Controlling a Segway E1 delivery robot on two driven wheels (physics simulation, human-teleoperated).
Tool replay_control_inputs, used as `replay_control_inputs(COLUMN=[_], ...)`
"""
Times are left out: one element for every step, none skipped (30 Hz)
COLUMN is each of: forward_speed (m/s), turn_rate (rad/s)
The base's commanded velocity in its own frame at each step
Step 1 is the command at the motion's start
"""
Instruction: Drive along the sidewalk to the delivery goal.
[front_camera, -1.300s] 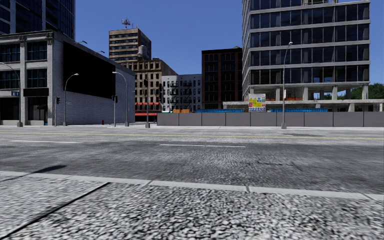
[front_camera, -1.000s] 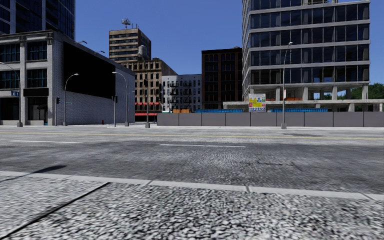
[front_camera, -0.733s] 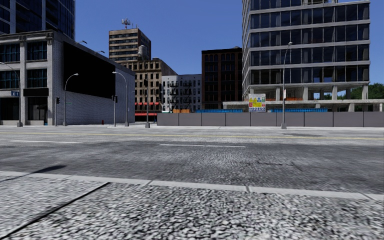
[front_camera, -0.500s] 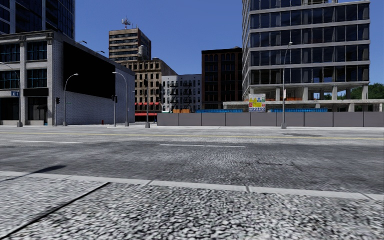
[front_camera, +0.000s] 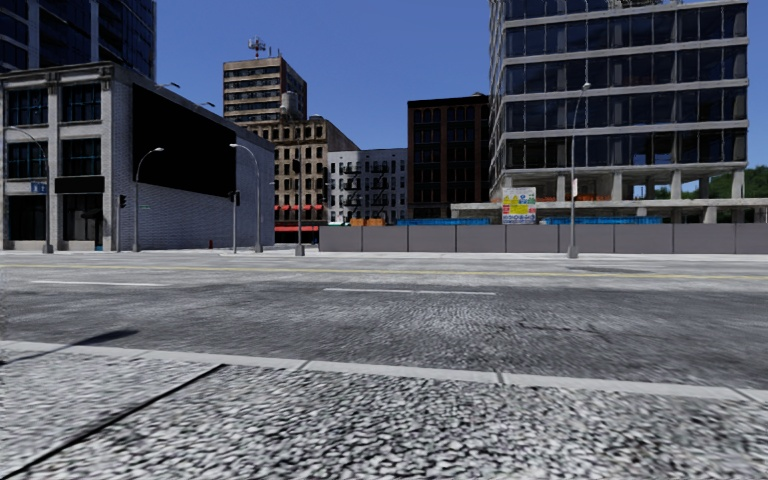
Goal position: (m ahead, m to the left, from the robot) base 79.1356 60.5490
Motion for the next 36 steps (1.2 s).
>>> replay_control_inputs(forward_speed=[0.00,0.00,0.00,0.00,0.00,0.00,0.00,0.00,0.00,0.00,0.00,0.00,0.00,0.00,0.00,0.00,0.00,0.00,0.00,0.00,0.00,0.00,0.00,0.00,0.00,0.06,0.06,0.22,0.27,0.30,0.30,0.38,0.52,0.67,0.67,0.72], turn_rate=[0.26,0.26,0.26,0.26,0.28,0.28,0.30,0.33,0.35,0.35,0.37,0.42,0.46,0.46,0.48,0.48,0.49,0.49,0.49,0.49,0.50,0.55,0.55,0.66,0.71,0.72,0.72,0.72,0.72,0.73,0.73,0.73,0.73,0.73,0.73,0.73])
